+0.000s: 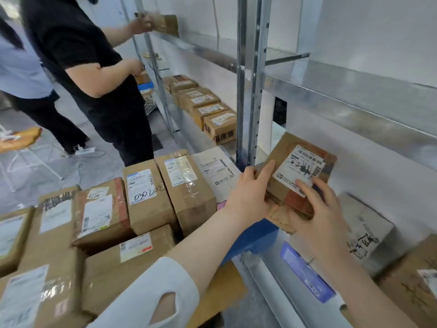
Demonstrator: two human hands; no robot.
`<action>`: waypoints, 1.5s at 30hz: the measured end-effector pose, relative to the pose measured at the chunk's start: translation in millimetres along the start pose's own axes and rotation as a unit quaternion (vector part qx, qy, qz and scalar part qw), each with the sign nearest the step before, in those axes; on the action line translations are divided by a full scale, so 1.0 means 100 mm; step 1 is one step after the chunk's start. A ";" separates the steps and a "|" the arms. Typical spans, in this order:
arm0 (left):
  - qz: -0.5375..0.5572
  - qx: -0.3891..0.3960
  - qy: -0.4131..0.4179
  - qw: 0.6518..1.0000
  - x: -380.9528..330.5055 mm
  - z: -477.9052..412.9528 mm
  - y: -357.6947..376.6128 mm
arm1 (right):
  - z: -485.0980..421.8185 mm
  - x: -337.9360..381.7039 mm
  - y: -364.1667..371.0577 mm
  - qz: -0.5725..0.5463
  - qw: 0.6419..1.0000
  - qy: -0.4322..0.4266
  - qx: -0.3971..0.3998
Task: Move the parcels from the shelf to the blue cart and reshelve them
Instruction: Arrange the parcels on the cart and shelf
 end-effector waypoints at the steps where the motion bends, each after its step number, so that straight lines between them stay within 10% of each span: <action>1: 0.002 -0.010 -0.009 1.000 -0.01 0.09 -0.06 | 0.03 0.04 0.01 -0.004 1.000 -0.012 0.006; 30: -0.114 -0.255 -0.374 0.884 1.00 3.57 -2.44 | 1.51 3.25 1.92 -0.167 0.869 -0.342 0.315; 45: -0.054 -0.237 -0.399 0.884 2.76 4.68 -3.08 | 2.16 4.39 3.66 -0.104 0.865 -0.318 0.373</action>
Point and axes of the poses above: each hand's wrist, its own z-axis away from the middle knuckle, its own y-axis out of the palm, x = y × z, the point moved 3 cm from there along -z, towards the middle knuckle, and after that the axes turned 14 degrees about y, right-handed, at the moved point
